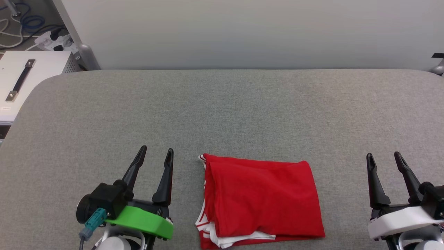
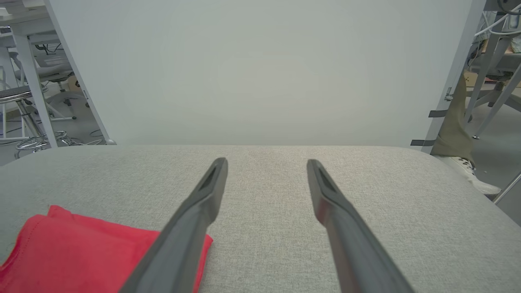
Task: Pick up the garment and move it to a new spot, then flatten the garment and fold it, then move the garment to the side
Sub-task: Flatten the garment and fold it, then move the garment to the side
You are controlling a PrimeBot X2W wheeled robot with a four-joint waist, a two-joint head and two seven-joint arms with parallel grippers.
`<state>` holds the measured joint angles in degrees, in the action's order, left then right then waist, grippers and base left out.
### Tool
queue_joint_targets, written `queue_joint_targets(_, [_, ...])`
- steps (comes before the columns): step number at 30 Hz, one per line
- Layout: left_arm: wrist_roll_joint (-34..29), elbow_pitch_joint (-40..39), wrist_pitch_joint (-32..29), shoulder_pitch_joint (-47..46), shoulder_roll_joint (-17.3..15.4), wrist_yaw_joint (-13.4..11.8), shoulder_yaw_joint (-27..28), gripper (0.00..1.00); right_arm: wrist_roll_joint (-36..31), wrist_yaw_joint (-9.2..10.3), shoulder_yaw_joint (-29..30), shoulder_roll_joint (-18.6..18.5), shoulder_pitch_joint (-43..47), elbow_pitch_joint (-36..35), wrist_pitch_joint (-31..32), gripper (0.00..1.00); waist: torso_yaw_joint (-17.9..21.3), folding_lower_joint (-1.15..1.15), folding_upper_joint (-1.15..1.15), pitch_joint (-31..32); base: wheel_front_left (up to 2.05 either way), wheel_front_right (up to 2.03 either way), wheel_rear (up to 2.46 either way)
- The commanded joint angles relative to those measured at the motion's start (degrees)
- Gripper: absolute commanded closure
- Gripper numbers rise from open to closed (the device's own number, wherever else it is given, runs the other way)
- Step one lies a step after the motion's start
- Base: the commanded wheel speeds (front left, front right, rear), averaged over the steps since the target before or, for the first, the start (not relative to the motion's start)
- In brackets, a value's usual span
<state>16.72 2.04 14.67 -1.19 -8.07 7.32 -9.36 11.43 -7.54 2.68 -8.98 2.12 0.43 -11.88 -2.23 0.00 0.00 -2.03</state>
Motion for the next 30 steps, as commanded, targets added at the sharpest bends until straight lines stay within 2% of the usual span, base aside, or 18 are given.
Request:
queue_joint_targets(1, [0.05,0.28,0.33,0.16,0.21,0.16,-0.15,0.00,-0.54,0.05,-0.02,0.27,0.15,0.15,-0.42,0.00,-0.07,0.00,0.00,-0.05,0.00,0.00,0.00])
queue_joint_targets(13, [-0.29,0.32,0.33,-0.04,0.04,0.17,-0.31,0.00,0.05,0.05,-0.10,0.93,0.20,1.90,0.06,0.00,-0.69,0.00,0.00,0.04,0.00,0.00,0.00])
queue_joint_targets(16, [-0.39,0.21,0.33,-0.47,0.11,0.17,-0.31,0.00,2.07,0.05,-0.55,0.74,-0.12,1.77,2.34,0.00,-1.14,0.00,0.00,-0.35,0.00,0.00,0.00])
queue_joint_targets(21, [0.37,0.40,0.33,-0.63,0.45,0.17,-0.17,0.00,8.58,0.05,-3.03,-1.50,-1.44,-0.46,16.65,0.00,-1.91,0.00,0.00,-1.21,0.00,0.00,0.00])
queue_joint_targets(25, [0.57,0.04,0.33,-1.24,0.47,0.17,-0.06,0.00,12.86,0.05,-5.75,-4.91,-3.37,-4.55,32.82,0.00,-2.40,0.00,0.00,-2.62,0.00,0.00,0.00])
queue_joint_targets(30, [-0.26,-0.04,0.33,-2.68,0.14,0.17,-0.86,0.00,16.04,0.05,-4.89,-3.68,-5.09,-7.22,52.99,0.00,-3.49,0.00,0.00,-4.66,0.00,0.00,0.00])
